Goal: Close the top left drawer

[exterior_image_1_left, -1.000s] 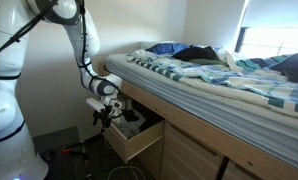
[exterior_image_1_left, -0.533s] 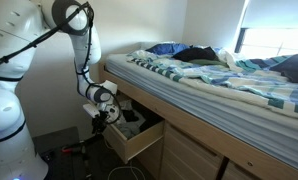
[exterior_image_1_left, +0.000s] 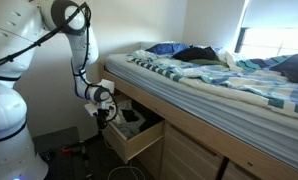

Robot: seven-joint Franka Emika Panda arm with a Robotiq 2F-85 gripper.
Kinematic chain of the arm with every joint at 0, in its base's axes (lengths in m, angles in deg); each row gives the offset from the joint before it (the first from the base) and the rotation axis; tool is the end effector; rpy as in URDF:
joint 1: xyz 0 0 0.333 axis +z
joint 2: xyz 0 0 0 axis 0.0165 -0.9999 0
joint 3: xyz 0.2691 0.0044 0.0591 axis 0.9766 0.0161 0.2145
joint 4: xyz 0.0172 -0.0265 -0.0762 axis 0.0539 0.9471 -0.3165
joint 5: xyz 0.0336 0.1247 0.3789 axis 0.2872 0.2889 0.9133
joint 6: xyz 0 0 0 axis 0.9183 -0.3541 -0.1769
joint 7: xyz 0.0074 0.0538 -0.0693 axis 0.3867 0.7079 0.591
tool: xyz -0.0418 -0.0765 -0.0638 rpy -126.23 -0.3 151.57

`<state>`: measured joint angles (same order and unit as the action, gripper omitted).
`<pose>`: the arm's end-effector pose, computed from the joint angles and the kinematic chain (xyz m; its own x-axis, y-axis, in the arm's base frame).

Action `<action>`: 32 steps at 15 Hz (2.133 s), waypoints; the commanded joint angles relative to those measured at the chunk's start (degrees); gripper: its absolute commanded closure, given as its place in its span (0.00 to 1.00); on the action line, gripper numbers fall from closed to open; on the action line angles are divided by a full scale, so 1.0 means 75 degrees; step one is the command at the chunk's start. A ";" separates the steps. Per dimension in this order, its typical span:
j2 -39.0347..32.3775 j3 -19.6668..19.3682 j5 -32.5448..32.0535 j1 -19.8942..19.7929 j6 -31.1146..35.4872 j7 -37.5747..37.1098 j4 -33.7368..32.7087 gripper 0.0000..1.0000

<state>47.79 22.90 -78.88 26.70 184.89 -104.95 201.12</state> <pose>0.3494 0.2243 0.0329 0.9624 0.0917 -0.2558 0.1209 -0.9875 0.1007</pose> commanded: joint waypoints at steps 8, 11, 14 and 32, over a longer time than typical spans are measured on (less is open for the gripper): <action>-0.0255 -0.0367 -0.0043 0.0566 0.0494 -0.0610 -0.0176 0.99; -0.0236 -0.0339 0.0006 0.0527 0.0484 -0.0607 -0.0178 0.74; -0.0206 -0.0415 0.0001 0.0577 0.0807 -0.0725 -0.0112 0.89; -0.1503 -0.2075 0.2602 0.3047 0.4105 -0.0707 -0.0245 1.00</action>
<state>38.11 9.55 -62.96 46.35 214.32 -109.63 201.19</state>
